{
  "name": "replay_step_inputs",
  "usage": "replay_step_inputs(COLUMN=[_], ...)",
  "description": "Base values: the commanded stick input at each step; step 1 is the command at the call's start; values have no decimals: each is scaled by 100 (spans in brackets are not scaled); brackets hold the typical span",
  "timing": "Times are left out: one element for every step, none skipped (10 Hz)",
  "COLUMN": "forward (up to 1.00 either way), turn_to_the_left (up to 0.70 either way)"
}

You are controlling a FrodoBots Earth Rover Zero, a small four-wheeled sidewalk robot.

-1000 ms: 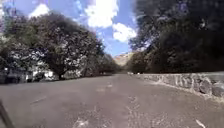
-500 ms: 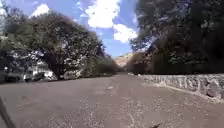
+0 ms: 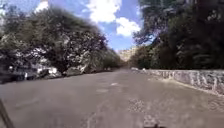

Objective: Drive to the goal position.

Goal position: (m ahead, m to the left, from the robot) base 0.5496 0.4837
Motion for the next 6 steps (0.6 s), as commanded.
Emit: replay_step_inputs(forward=[50,50,50,50,50,50], turn_to_the_left=[0,0,0,0,0,0])
